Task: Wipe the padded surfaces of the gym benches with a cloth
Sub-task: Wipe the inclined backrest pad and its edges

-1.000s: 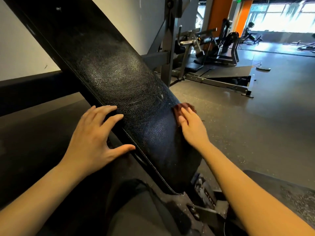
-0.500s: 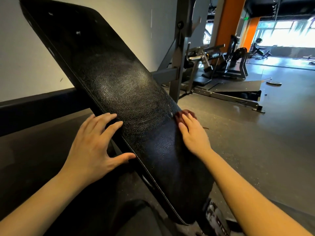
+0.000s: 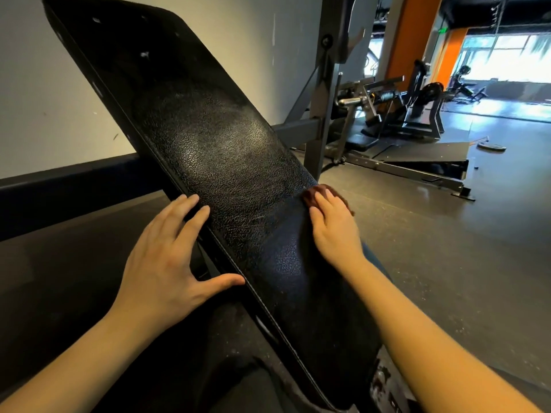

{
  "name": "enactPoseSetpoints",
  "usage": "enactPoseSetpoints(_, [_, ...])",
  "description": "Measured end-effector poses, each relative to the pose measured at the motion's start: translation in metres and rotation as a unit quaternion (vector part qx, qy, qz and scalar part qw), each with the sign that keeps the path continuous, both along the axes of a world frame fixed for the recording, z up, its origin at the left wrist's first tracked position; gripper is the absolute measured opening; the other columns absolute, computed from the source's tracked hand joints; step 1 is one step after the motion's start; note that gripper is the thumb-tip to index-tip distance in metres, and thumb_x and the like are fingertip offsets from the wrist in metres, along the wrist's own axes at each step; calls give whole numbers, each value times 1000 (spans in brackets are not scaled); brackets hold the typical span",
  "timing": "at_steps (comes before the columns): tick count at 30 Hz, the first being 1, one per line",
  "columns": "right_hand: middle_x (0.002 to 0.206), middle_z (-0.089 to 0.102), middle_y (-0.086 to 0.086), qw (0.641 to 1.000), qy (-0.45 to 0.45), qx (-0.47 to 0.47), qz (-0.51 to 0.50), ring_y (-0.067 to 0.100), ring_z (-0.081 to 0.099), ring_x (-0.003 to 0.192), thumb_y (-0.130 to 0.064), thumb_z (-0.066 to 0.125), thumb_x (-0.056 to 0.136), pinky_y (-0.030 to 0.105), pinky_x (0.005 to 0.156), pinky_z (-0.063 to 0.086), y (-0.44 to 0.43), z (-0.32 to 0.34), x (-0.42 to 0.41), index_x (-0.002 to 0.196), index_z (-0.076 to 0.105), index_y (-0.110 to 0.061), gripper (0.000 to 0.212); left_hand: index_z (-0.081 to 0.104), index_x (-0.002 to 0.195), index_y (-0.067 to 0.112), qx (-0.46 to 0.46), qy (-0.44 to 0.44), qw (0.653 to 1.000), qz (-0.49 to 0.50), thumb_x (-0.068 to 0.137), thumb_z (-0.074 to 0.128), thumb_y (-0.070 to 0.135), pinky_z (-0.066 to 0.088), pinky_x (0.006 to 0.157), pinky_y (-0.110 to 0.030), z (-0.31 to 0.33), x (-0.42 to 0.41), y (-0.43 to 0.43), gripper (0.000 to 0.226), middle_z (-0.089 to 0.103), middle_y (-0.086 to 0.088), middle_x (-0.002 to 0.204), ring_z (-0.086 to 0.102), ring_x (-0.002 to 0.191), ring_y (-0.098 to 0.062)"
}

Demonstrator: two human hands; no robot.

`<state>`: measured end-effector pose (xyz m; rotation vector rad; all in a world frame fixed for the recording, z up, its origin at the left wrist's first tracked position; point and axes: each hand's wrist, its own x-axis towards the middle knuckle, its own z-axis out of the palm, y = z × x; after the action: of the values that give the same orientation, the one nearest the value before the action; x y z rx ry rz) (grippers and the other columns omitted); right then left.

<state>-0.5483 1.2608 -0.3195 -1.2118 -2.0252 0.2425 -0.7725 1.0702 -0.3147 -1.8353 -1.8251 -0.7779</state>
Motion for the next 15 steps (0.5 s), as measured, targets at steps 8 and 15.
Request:
enactPoseSetpoints(8, [163, 34, 8, 920, -127, 207, 309, 27, 26, 153, -32, 49, 102, 39, 126, 18, -108, -20, -7, 147, 52, -16, 48, 50, 148, 7, 13, 3, 1000, -21, 74, 60, 76, 38, 115, -54, -4, -7, 2, 102, 38, -8, 161, 33, 151, -27])
enactPoseSetpoints(15, [150, 51, 13, 999, 19, -4, 32, 35, 44, 140, -39, 37, 97, 41, 120, 28, 13, 20, -17, 139, 59, -7, 57, 53, 147, 10, -7, 23, 1000, -11, 73, 55, 86, 32, 120, -52, 5, -8, -2, 106, 42, -7, 158, 34, 150, -26])
